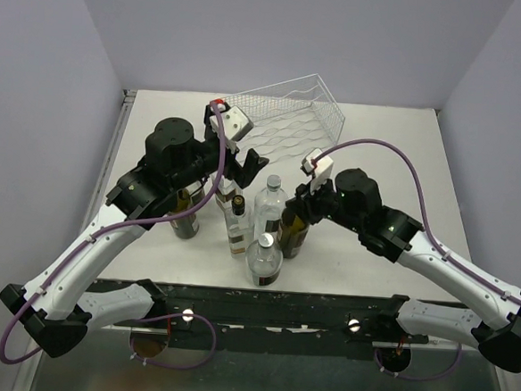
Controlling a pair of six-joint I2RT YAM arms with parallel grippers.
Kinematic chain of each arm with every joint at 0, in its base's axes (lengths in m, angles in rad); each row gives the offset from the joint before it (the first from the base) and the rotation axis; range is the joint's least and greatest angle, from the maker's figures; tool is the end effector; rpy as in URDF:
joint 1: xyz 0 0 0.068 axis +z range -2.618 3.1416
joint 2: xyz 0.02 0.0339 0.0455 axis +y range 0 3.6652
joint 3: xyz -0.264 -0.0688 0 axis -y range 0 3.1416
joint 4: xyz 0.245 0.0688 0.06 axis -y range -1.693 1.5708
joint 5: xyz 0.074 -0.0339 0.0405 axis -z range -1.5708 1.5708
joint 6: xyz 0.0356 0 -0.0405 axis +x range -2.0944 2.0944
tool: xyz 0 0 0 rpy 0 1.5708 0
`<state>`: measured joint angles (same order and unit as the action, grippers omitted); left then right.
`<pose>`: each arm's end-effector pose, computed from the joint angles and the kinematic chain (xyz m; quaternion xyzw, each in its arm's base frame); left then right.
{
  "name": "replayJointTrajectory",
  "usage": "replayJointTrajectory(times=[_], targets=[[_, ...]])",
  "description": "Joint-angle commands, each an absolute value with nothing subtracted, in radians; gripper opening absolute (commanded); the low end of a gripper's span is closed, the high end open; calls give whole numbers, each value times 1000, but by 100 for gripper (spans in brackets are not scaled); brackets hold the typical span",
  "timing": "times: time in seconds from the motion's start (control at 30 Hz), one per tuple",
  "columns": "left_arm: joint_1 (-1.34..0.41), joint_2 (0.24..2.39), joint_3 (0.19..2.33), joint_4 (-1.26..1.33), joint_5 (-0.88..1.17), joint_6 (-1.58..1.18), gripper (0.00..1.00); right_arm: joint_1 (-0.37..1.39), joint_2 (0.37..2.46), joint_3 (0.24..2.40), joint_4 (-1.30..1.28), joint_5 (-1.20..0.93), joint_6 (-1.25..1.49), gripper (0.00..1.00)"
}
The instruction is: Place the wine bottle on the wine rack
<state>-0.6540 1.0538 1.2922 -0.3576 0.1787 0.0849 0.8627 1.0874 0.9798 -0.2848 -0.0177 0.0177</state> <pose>0.1721 -0.1399 0.4462 0.3242 0.6733 -0.2496 0.6158 0.1612 0.1892 0.3387 -0.3454 0.7562 0.2434 0.4996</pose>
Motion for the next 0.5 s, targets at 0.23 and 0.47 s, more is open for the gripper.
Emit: replayJointTrajectory(times=[0.23,0.47], targets=[[-652,1129,1328,-282,288,77,99,868,1005,1114,-305,368,-75,0],[-650,1161,1324,-220,347,37,99,864,1029,1307,-517,471,-11,1]])
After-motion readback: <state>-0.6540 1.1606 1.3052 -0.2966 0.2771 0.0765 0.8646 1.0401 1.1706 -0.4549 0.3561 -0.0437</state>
